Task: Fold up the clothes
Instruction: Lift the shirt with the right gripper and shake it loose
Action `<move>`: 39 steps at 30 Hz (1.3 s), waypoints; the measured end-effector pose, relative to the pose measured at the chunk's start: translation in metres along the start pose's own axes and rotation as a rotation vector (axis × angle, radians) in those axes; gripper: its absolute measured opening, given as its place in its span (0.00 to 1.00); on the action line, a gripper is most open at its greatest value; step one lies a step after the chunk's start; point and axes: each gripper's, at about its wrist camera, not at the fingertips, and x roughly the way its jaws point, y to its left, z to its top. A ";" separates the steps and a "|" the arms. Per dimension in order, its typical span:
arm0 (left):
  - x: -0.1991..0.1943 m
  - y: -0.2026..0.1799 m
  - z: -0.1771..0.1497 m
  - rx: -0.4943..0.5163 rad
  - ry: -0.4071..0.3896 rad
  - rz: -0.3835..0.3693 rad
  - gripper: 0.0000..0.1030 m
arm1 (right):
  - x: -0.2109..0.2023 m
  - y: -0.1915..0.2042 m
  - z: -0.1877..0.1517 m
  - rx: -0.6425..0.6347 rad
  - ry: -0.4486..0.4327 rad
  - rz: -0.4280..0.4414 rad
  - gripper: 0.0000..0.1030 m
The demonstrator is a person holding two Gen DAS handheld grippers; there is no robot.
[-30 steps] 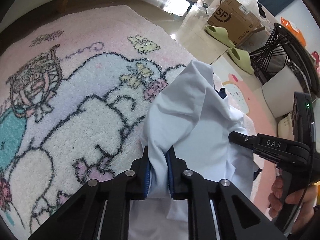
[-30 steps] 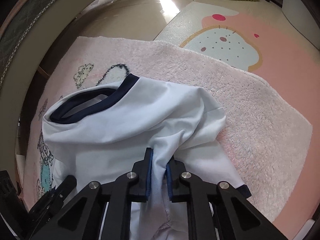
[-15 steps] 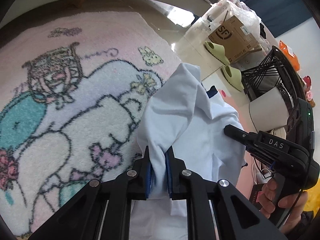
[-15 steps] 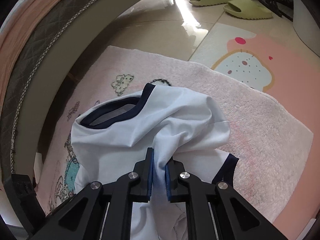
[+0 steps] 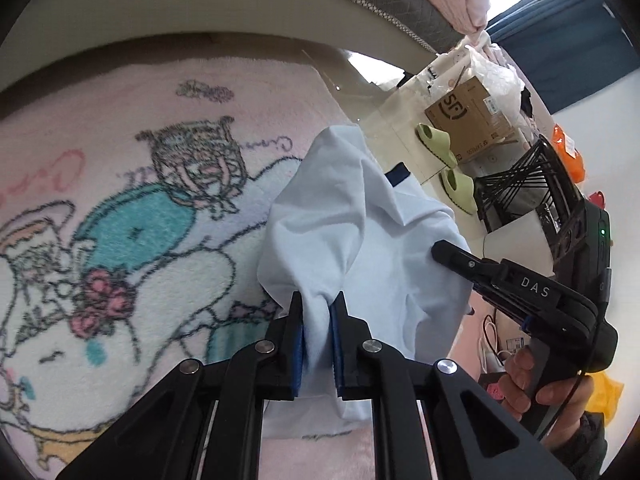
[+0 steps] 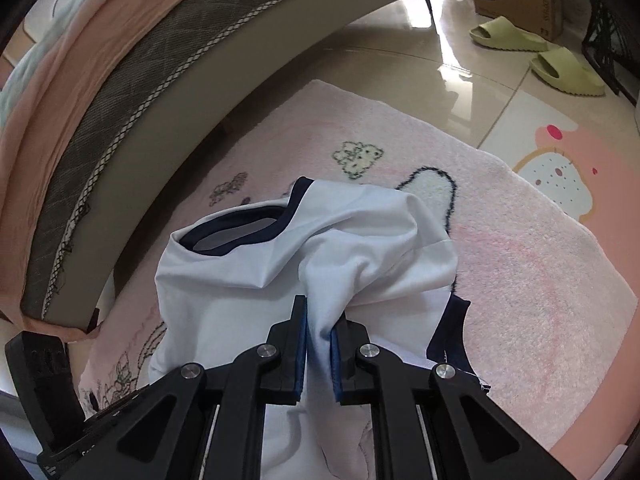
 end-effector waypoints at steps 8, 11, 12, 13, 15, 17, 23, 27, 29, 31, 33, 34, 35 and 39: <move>-0.086 0.018 0.004 -0.101 -0.017 0.014 0.09 | -0.030 0.055 -0.014 0.005 0.036 0.177 0.08; -0.117 0.018 -0.001 -0.095 -0.036 0.039 0.09 | -0.043 0.076 -0.020 -0.013 0.042 0.239 0.08; -0.125 0.019 -0.004 -0.097 -0.038 0.049 0.09 | -0.047 0.085 -0.023 -0.029 0.045 0.248 0.08; -0.135 0.019 -0.007 -0.101 -0.035 0.057 0.09 | -0.052 0.094 -0.026 -0.044 0.049 0.250 0.08; -0.152 0.019 -0.013 -0.103 -0.040 0.075 0.09 | -0.061 0.110 -0.031 -0.059 0.057 0.267 0.08; -0.173 0.021 -0.020 -0.107 -0.056 0.080 0.09 | -0.071 0.126 -0.036 -0.073 0.071 0.296 0.08; -0.237 0.024 -0.040 -0.126 -0.134 0.073 0.09 | -0.114 0.174 -0.047 -0.180 0.055 0.339 0.08; -0.272 0.023 -0.053 -0.129 -0.160 0.109 0.09 | -0.141 0.204 -0.058 -0.253 0.073 0.341 0.08; -0.284 0.022 -0.061 -0.125 -0.149 0.142 0.09 | -0.150 0.215 -0.064 -0.276 0.100 0.326 0.08; -0.293 0.022 -0.069 -0.131 -0.133 0.159 0.09 | -0.159 0.226 -0.074 -0.309 0.127 0.312 0.08; -0.301 0.022 -0.078 -0.128 -0.120 0.168 0.09 | -0.163 0.237 -0.085 -0.366 0.146 0.291 0.08; -0.304 0.022 -0.083 -0.124 -0.113 0.171 0.09 | -0.166 0.242 -0.092 -0.392 0.152 0.282 0.08; -0.308 0.022 -0.087 -0.121 -0.107 0.175 0.09 | -0.168 0.245 -0.099 -0.409 0.161 0.280 0.08; -0.318 0.029 -0.108 -0.138 -0.084 0.192 0.09 | -0.171 0.259 -0.119 -0.454 0.214 0.296 0.08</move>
